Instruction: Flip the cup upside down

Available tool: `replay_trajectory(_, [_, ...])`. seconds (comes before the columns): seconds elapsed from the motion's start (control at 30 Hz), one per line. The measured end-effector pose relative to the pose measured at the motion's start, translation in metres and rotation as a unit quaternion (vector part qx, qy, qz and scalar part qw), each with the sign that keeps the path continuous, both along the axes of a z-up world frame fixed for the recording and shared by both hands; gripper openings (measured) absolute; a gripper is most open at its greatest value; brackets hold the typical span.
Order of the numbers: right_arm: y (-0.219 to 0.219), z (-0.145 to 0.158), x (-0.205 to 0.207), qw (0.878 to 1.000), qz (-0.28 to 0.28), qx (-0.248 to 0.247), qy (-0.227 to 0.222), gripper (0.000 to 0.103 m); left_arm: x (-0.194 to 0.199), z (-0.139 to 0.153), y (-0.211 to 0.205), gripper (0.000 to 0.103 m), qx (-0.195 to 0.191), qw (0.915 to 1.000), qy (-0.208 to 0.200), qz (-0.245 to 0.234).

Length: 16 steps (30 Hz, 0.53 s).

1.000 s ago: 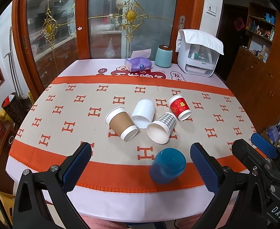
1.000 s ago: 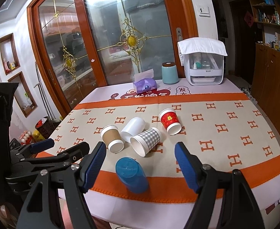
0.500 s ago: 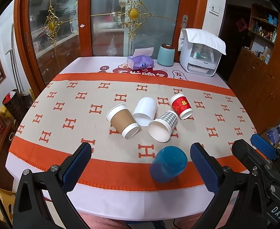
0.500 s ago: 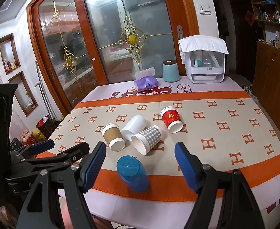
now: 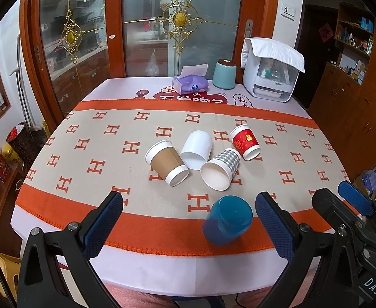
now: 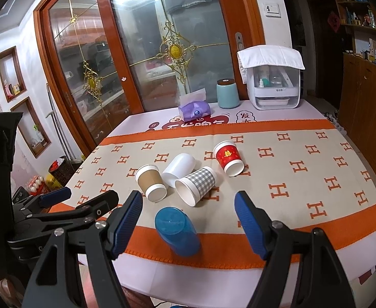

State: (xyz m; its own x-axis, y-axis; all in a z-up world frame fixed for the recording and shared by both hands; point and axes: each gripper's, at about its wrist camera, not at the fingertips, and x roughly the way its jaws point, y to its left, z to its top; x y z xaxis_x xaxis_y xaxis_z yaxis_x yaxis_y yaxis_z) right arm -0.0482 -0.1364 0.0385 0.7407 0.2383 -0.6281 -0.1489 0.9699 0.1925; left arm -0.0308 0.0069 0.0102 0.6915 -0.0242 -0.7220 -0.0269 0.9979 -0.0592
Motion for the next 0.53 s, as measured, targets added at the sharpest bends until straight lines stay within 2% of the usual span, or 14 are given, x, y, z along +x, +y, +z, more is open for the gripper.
replay_trajectory(0.53, [-0.0008,-0.0095,-0.0033,1.0,0.0,0.007,0.013,0.074,0.0,-0.0053,0.0007,0.102,0.004,0.9999,0.01,0.001])
